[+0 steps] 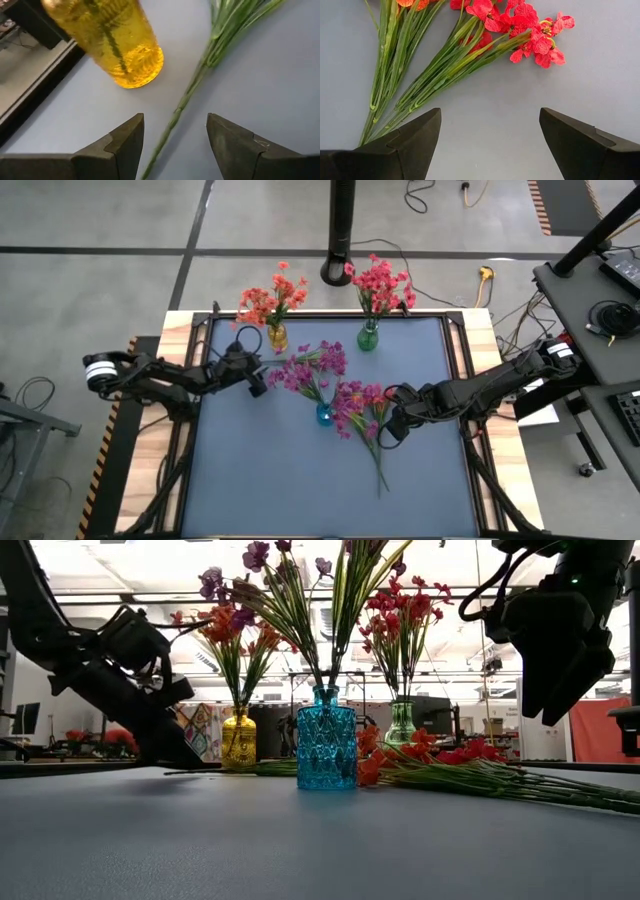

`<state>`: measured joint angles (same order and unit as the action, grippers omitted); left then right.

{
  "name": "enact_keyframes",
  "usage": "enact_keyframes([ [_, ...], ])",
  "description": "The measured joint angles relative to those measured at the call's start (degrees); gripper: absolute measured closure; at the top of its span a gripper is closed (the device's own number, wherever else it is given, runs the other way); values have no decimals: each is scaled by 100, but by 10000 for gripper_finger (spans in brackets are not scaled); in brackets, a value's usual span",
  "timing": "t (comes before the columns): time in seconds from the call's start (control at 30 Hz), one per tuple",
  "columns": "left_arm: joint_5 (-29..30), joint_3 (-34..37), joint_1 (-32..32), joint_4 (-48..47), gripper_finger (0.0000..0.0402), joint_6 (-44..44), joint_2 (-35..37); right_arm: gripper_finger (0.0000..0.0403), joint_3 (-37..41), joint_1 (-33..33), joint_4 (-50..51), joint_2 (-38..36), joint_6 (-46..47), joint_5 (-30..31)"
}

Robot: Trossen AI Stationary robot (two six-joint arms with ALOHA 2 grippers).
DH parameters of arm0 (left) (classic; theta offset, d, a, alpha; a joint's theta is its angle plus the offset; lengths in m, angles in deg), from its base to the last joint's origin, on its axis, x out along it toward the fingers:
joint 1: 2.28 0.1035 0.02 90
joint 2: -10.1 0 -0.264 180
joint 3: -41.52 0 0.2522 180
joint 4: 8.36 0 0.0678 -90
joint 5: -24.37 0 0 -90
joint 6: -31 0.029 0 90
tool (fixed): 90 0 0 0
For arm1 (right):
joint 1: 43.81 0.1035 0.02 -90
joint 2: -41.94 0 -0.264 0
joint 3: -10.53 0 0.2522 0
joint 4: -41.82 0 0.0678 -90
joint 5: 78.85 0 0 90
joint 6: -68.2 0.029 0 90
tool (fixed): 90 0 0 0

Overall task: Sort flowers into vase by color
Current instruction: Put the violet flower into the blue vase

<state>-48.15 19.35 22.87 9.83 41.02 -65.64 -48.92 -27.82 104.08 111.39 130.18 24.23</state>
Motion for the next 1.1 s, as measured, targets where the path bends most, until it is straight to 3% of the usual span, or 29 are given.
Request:
enact_keyframes([
  [0.4, 10, -13, 0, 951, 203, -48, -1162, 74, 0, 0, -1, 0, -1, 0],
  [0.8, 55, 64, 24, 1301, 206, -86, -1348, 74, 0, 0, 1, 0, -2, 0],
  [1.1, 79, 236, 15, 1361, 281, -255, -1335, 74, 0, 0, 1, 0, -46, 0],
])
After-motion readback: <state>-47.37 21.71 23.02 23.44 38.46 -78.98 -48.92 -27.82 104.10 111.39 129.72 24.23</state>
